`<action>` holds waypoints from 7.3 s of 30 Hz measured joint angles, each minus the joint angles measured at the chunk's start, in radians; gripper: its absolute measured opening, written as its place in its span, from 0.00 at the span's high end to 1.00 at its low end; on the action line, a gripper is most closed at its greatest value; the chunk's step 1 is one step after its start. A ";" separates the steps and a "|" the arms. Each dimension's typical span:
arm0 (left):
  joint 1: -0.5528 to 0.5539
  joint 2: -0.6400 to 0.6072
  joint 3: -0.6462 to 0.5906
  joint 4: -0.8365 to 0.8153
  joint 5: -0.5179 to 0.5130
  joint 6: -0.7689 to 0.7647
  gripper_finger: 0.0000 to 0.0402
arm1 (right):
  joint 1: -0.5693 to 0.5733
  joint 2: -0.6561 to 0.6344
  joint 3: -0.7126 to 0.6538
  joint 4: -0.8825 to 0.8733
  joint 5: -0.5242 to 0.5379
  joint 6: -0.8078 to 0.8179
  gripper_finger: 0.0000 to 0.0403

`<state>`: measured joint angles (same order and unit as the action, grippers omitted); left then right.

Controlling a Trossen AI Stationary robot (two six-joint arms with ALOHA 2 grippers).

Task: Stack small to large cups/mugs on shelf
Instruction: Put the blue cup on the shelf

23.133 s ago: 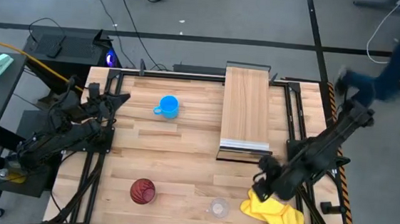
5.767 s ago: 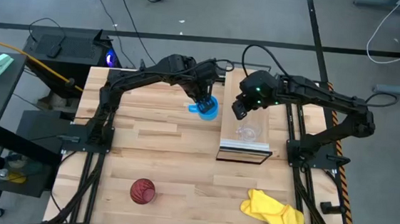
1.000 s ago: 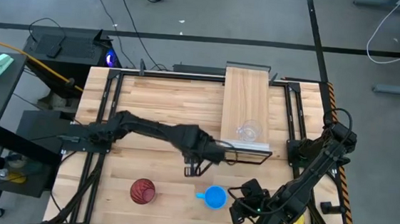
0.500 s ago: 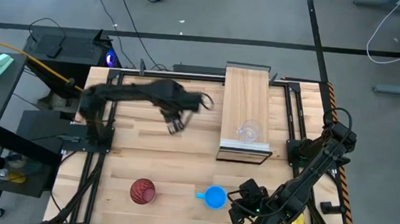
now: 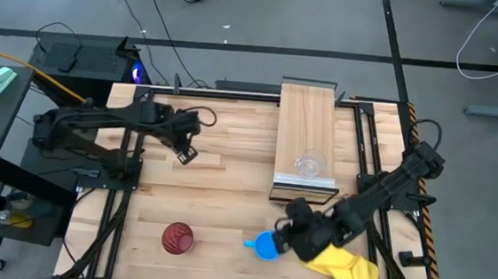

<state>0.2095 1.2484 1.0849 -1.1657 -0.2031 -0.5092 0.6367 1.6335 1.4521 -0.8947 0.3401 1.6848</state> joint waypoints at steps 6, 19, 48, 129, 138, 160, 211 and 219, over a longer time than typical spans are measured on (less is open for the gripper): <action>-0.012 -0.061 -0.154 0.059 0.017 -0.057 0.81 | -0.023 -0.051 0.000 0.005 0.018 0.022 0.88; -0.017 -0.067 -0.222 0.273 0.137 -0.024 0.83 | 0.053 0.252 0.391 -0.554 0.021 0.092 0.96; -0.017 -0.066 -0.221 0.305 0.136 0.009 0.86 | -0.014 0.420 0.433 -0.465 -0.113 0.040 0.74; -0.017 -0.065 -0.221 0.370 0.129 0.031 0.97 | -0.191 0.198 0.718 -0.677 0.024 -0.246 0.99; -0.017 -0.065 -0.221 0.376 0.129 0.030 0.94 | -0.495 0.033 0.718 -0.677 0.072 -0.491 0.99; -0.017 -0.065 -0.221 0.376 0.129 0.022 0.94 | -1.035 -0.104 0.593 -0.677 -0.157 -0.881 0.99; -0.017 -0.065 -0.221 0.377 0.129 -0.003 0.96 | -1.088 -0.192 0.167 -0.676 -0.202 -0.824 0.99; -0.017 -0.065 -0.221 0.377 0.129 -0.003 0.93 | -1.088 -0.188 0.167 -0.676 -0.203 -0.823 0.98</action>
<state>0.1925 1.1831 0.8642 -0.7891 -0.0742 -0.5121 -0.4515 1.4456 1.6196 -1.5710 0.1371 0.8616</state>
